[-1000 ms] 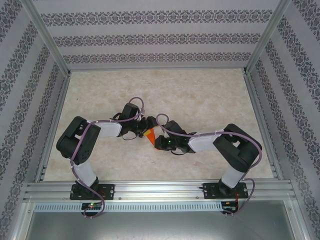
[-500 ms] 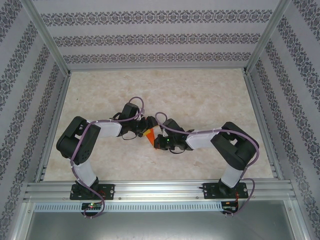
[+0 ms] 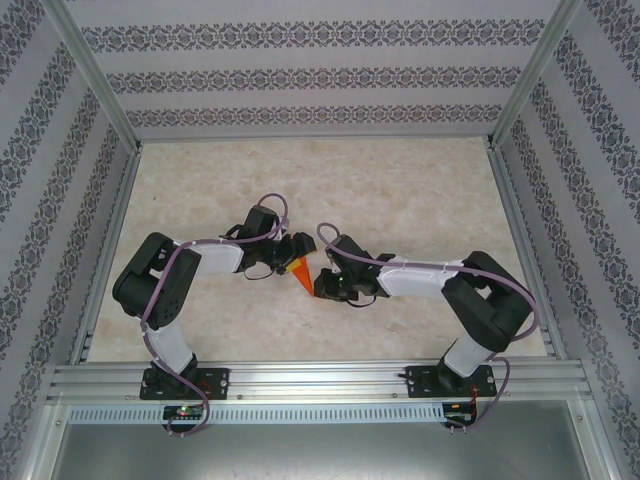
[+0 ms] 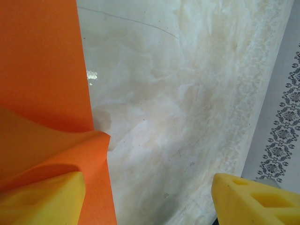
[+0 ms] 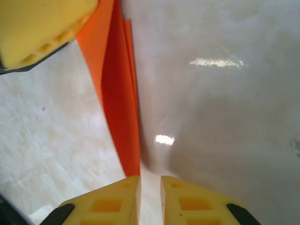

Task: Fold a paper plane with a square sheet of paper (pick it up from the middle)
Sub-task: Fold the wing for the fifth time at the center of the table.

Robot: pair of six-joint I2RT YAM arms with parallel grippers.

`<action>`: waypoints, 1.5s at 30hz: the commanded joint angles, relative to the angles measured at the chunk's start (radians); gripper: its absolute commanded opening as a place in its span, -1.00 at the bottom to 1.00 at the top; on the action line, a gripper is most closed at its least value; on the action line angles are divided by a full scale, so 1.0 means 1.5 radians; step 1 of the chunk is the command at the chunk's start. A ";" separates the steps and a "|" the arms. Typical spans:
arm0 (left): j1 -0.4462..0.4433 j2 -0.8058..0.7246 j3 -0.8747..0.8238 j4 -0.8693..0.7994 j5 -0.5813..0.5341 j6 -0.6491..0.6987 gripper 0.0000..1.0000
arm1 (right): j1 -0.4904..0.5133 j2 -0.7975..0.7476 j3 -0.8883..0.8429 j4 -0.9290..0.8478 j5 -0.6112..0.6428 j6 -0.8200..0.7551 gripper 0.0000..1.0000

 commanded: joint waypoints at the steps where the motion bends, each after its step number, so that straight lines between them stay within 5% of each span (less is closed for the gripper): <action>1: 0.011 0.024 0.006 -0.041 -0.027 0.023 0.46 | -0.003 -0.044 0.012 -0.013 0.018 0.005 -0.60; 7: 0.011 0.021 0.003 -0.041 -0.027 0.023 0.46 | -0.005 -0.027 0.008 0.113 -0.027 0.045 -0.82; 20: 0.010 0.024 -0.002 -0.035 -0.020 0.021 0.46 | -0.028 0.092 -0.022 0.316 -0.074 0.144 -0.89; 34: 0.010 0.024 -0.002 -0.034 -0.022 0.018 0.45 | -0.031 0.162 -0.088 0.436 -0.108 0.200 -0.89; 45: 0.011 0.025 -0.006 -0.042 -0.028 0.016 0.46 | -0.017 0.121 -0.124 0.386 -0.111 0.170 -0.90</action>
